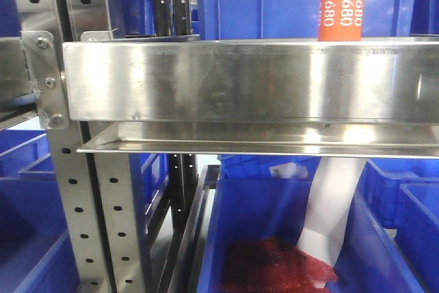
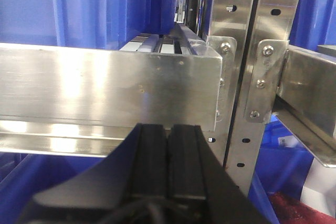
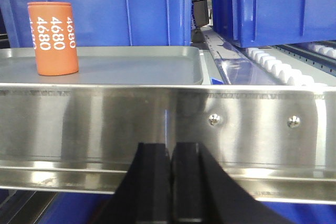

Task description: Grab orange capacitor from left shelf to right conveyor

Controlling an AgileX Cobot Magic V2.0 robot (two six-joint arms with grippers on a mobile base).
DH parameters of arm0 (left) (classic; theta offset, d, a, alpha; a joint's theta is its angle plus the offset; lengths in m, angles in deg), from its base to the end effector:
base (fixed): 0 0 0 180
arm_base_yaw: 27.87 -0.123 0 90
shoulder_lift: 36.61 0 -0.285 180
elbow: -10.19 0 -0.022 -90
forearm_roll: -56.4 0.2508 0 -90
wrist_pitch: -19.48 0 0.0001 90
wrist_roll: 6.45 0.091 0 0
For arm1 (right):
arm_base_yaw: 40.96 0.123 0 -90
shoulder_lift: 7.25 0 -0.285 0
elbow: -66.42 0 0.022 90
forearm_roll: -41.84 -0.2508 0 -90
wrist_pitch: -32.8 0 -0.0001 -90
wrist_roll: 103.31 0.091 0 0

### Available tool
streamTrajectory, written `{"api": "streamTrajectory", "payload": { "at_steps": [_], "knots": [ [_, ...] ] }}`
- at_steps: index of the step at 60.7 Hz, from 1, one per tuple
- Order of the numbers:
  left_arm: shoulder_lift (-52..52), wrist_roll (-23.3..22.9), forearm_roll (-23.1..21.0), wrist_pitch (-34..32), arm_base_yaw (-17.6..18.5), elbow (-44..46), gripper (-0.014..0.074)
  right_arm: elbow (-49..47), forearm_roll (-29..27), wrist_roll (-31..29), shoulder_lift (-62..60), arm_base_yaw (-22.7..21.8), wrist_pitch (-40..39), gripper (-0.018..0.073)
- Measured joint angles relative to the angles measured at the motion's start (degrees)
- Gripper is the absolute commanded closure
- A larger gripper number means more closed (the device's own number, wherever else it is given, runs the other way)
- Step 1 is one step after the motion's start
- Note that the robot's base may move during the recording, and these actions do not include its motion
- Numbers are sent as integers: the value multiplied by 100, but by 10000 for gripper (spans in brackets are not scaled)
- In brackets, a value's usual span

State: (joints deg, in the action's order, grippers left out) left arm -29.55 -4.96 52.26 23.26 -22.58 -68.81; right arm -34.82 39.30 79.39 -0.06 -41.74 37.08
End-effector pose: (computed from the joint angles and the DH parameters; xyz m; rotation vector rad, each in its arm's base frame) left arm 0.0566 -0.0057 0.1974 0.0400 1.5684 -0.1125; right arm 0.0569 -0.0005 0.1979 0.0800 1.5731 0.0636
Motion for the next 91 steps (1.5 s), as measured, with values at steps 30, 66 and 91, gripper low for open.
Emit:
{"api": "streamTrajectory", "payload": {
  "at_steps": [30,66,91],
  "knots": [
    [0,0,0,0,0,0,723,0,0,0,0,0,10,493],
    [0,0,0,0,0,0,723,0,0,57,0,0,-428,495],
    [0,0,0,0,0,0,723,-1986,-35,472,1176,0,421,69]
  ]
}}
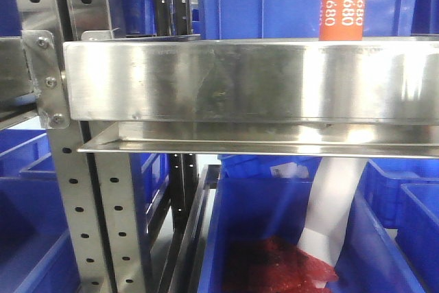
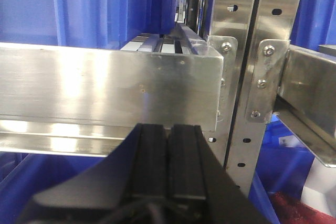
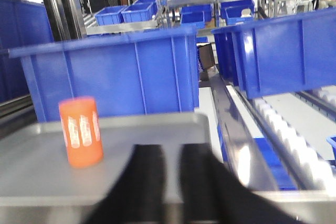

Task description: Grab orange capacitor from left shelf to right conveyor

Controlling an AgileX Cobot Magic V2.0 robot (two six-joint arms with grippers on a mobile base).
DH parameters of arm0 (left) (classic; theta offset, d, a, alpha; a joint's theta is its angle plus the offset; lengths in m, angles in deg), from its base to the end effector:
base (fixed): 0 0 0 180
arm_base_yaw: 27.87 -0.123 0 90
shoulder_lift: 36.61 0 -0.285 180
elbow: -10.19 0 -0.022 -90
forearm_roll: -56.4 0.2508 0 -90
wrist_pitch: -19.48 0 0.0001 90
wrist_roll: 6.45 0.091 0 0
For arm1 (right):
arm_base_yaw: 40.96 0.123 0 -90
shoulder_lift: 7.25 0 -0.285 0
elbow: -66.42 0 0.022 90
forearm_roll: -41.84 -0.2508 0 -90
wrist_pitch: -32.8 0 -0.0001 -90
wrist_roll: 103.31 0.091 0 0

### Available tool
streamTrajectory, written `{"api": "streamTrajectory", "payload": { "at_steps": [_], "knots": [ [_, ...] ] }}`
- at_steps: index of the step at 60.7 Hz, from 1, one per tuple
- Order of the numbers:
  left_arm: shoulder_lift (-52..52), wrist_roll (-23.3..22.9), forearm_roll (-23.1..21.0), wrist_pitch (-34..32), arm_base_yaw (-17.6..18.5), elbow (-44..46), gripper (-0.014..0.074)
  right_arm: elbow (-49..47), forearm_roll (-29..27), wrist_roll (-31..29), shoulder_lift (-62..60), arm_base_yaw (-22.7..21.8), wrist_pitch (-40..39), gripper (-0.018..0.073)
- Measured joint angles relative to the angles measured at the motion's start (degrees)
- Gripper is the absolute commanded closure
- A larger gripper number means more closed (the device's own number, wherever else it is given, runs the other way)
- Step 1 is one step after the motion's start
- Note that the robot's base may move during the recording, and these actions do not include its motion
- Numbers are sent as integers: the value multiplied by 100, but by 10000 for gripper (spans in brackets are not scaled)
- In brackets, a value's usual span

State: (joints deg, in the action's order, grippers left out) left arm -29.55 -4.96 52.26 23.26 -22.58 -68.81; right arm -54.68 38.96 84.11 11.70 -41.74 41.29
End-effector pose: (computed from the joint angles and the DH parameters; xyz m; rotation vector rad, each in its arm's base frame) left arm 0.0566 -0.0057 0.1974 0.0400 1.5684 -0.1125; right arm 0.0618 -0.0002 0.2956 0.1393 1.5019 0.1386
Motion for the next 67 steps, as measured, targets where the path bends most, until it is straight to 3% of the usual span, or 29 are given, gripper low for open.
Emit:
{"api": "streamTrajectory", "payload": {
  "at_steps": [8,14,24,39,51,67],
  "knots": [
    [0,0,0,0,0,0,723,-653,0,0,1053,0,36,-71],
    [0,0,0,0,0,0,723,-994,0,0,1755,114,50,-63],
    [0,0,0,0,0,0,723,-1493,0,0,2992,708,-43,-63],
    [0,0,0,0,0,0,723,-1838,0,0,4735,1620,-954,-63],
    [0,0,0,0,0,0,723,-2122,181,3,5790,1873,-1732,-63],
    [0,0,0,0,0,0,723,-2267,243,12,6740,1873,-2743,-63]
  ]
}}
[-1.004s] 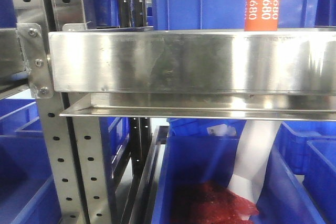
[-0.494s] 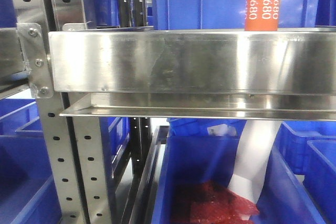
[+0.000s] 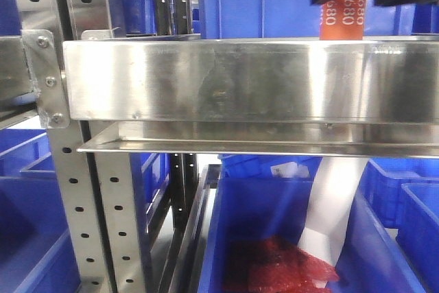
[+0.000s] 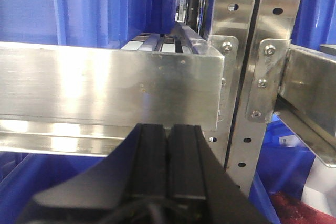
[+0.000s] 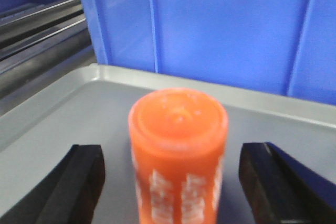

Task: Grab orange capacitor from left shelf to right conveyor
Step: 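Close the right gripper around the orange capacitor, then lift the capacitor with the right gripper and pull it off the shelf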

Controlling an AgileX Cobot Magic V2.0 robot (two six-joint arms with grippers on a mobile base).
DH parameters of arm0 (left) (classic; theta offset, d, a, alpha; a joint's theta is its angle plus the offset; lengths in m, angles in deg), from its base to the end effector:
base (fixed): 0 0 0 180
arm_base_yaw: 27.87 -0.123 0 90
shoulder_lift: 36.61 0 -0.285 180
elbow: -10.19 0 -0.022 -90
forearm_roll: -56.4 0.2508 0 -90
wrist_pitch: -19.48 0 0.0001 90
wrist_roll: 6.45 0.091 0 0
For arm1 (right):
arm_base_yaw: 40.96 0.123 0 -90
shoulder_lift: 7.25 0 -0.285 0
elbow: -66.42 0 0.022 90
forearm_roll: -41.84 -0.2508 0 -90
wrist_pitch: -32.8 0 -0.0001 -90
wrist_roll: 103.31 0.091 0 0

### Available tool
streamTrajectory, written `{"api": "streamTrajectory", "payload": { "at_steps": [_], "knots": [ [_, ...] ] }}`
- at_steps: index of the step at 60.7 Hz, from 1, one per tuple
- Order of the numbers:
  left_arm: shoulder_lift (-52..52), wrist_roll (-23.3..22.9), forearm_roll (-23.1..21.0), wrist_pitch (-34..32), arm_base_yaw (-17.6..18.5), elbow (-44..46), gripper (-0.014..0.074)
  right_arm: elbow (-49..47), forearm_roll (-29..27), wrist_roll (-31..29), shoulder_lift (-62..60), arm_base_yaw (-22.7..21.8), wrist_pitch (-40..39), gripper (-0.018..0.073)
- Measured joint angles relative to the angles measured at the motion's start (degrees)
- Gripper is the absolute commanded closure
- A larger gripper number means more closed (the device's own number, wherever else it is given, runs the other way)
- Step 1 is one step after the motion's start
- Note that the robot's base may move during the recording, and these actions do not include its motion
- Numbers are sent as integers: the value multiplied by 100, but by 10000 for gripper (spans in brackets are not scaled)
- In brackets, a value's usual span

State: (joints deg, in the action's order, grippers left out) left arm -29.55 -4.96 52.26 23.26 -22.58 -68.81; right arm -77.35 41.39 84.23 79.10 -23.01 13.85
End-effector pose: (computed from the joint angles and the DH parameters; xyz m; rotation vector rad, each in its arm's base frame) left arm 0.0566 -0.0057 0.1974 0.0400 1.5684 -0.1125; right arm 0.2792 0.0902 0.2694 -0.1566 1.8134 0.3187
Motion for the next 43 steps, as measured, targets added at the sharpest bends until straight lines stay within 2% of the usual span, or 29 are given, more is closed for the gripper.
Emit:
{"api": "streamTrajectory", "payload": {
  "at_steps": [10,13,16,28,31,43],
  "knots": [
    [0,0,0,0,0,0,723,0,0,0,344,-46,-631,-60],
    [0,0,0,0,0,0,723,-10,0,0,403,-92,-727,-32],
    [0,0,0,0,0,0,723,-22,0,0,443,-134,-775,26],
    [0,0,0,0,0,0,723,-22,45,0,450,-197,-853,393],
    [0,0,0,0,0,0,723,-22,120,0,450,-197,-841,445],
    [0,0,0,0,0,0,723,-22,226,0,139,-223,-481,467]
  ]
}}
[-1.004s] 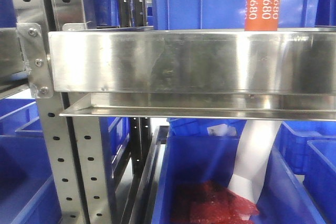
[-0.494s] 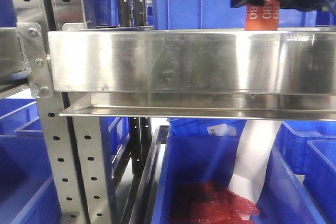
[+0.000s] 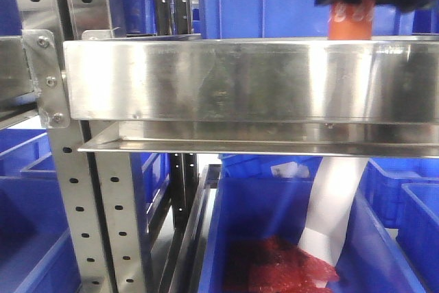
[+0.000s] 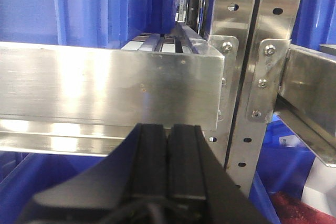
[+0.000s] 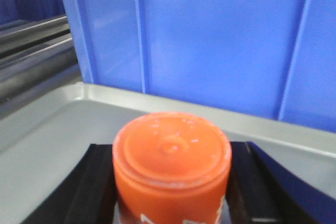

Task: Grab orange capacitor from left shelf to right conveyor
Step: 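Lift the capacitor with the right gripper and pull it off the shelf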

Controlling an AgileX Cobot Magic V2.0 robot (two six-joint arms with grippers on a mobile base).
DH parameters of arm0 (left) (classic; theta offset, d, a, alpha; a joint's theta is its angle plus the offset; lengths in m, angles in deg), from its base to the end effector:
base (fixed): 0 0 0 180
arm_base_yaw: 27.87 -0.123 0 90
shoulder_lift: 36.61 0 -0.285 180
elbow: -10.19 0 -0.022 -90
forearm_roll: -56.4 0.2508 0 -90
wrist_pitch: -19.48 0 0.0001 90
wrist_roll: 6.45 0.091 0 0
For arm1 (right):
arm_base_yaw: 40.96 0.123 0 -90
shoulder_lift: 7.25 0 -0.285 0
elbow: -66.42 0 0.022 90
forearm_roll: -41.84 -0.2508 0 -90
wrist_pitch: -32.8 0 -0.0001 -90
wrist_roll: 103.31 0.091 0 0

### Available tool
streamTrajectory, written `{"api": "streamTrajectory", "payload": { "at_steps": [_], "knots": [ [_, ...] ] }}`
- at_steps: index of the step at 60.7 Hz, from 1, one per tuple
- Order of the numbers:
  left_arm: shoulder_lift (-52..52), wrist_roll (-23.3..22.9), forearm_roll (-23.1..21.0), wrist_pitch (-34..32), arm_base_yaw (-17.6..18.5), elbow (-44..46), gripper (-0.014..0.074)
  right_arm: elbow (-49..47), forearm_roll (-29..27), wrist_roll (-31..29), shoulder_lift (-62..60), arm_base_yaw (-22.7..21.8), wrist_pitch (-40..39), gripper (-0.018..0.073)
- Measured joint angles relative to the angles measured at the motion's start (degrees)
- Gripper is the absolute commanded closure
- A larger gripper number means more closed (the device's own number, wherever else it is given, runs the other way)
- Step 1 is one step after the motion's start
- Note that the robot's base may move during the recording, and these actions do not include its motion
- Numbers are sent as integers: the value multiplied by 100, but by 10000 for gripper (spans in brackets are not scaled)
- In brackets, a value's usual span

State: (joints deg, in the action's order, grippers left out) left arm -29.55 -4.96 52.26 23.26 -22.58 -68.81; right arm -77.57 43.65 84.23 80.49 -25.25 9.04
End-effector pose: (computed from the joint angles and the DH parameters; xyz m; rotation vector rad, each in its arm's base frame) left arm 0.0566 -0.0057 0.1974 0.0400 1.5684 -0.1125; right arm 0.2876 0.0821 0.2708 -0.1596 1.7467 0.2867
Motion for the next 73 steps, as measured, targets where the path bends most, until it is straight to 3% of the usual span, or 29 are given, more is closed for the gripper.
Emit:
{"api": "streamTrajectory", "payload": {
  "at_steps": [12,30,41,57,73],
  "knots": [
    [0,0,0,0,0,0,723,0,289,0,-1094,-257,934,467],
    [0,0,0,0,0,0,723,11,487,2,-3406,-559,3644,468],
    [0,0,0,0,0,0,723,285,547,2,-4805,-559,4799,468],
    [0,0,0,0,0,0,723,576,555,2,-6339,-569,5275,468],
    [0,0,0,0,0,0,723,601,555,2,-6498,-569,5375,468]
  ]
}}
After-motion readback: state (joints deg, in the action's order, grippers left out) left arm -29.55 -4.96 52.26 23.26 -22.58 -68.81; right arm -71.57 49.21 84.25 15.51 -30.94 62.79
